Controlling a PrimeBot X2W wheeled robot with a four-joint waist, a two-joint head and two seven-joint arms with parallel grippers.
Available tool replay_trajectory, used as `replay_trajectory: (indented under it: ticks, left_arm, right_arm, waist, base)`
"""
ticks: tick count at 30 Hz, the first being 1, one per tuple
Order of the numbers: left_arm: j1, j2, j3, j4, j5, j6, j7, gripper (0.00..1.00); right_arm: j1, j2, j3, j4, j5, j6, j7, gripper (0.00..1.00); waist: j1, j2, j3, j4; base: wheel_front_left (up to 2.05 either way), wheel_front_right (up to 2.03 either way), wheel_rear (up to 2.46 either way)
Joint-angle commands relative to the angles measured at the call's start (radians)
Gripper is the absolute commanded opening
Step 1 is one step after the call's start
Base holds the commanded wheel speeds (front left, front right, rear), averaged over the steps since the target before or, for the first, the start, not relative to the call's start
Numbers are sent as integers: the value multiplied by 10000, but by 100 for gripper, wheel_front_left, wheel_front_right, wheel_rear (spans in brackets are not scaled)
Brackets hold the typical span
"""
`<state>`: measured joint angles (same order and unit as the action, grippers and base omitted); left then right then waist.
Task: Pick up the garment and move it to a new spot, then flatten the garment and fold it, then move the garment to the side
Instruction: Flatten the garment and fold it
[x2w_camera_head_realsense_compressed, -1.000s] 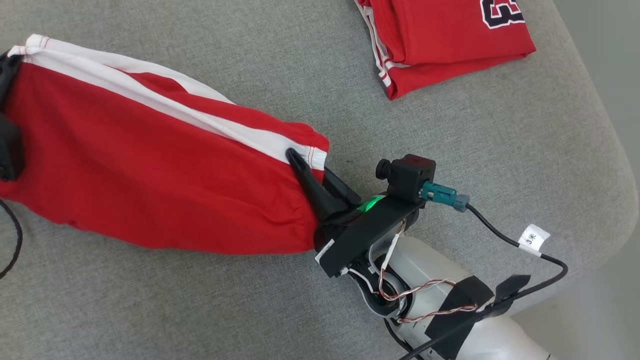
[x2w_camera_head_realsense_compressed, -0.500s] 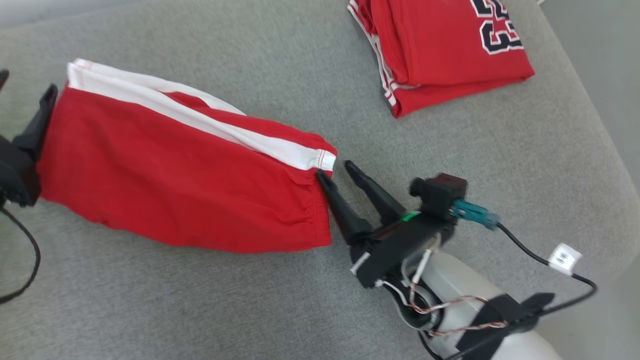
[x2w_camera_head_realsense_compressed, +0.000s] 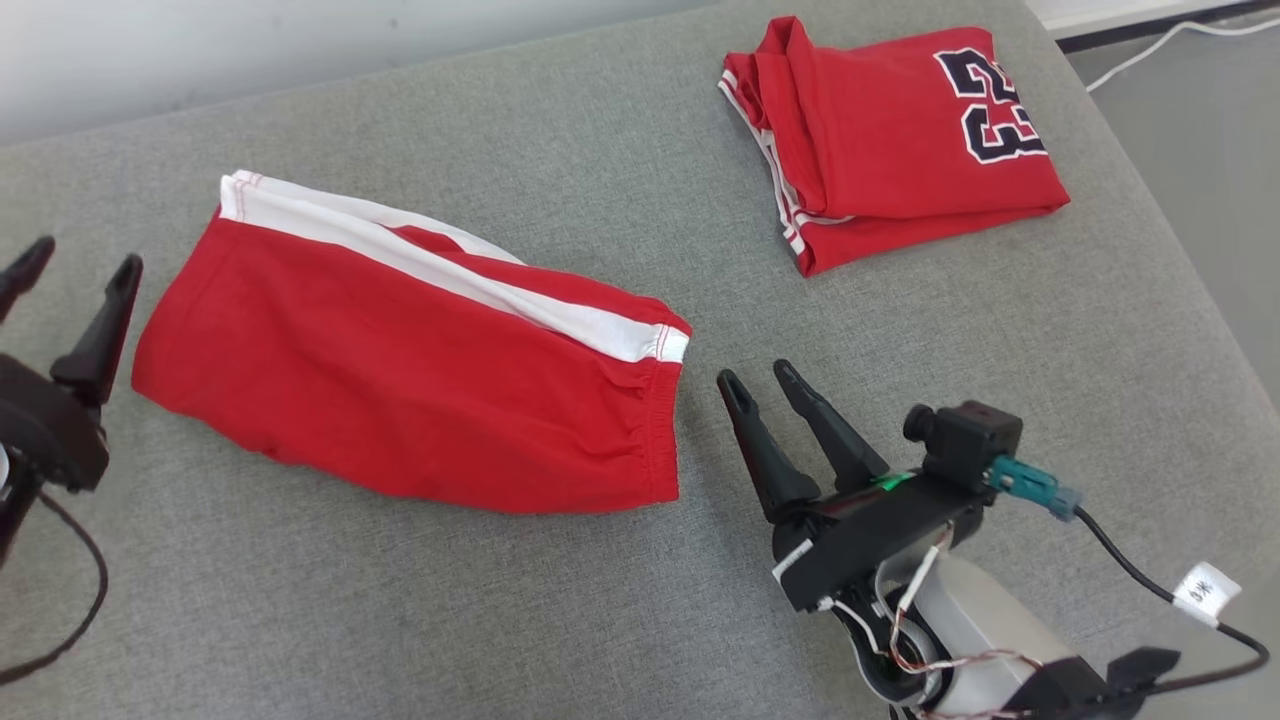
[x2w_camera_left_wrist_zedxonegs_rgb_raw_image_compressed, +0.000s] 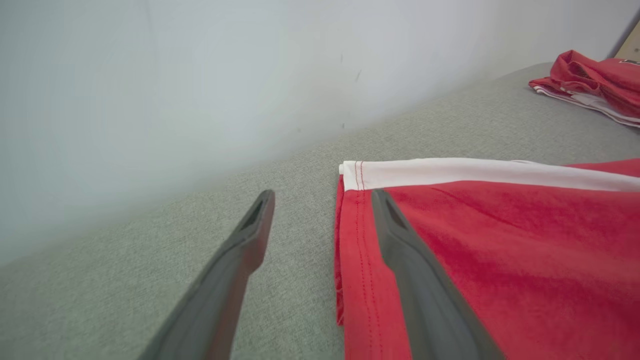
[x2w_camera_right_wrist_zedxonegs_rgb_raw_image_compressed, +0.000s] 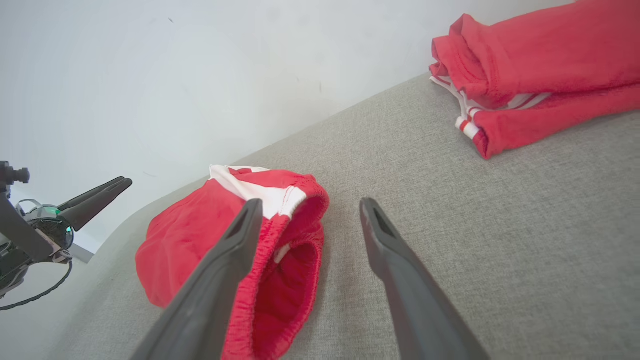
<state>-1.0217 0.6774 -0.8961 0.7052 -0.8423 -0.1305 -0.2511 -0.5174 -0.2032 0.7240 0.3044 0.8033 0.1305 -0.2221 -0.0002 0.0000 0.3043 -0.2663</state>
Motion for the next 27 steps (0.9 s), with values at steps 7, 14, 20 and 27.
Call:
replay_trajectory:
  ticks: [7,14,20,27]
  left_arm:
    - [641,387,-383,-511,-680,6,451,100]
    - [729,491,-657,-472,-897,6,935,100]
    - [850,496,-1001,-433,-1529,6,1891,100]
    - [744,521,-1328,-605,-1923,4,2564,15]
  right_arm:
    - [786,304,-671,-748,-687,4,449,100]
    - [968,530,-878,-1009,-978,4,617,100]
    - [1018,646,-986,-1089,-1098,4,686,100]
    - [1062,730,-994,-1096,-1172,4,693,100]
  waist:
    - [2,0,66,-176]
    - [2,0,227,-427]
    - [2,0,312,-617]
    - [2,0,324,-673]
  base:
    - [0,0,0]
    - [0,0,0]
    - [0,0,0]
    - [0,0,0]
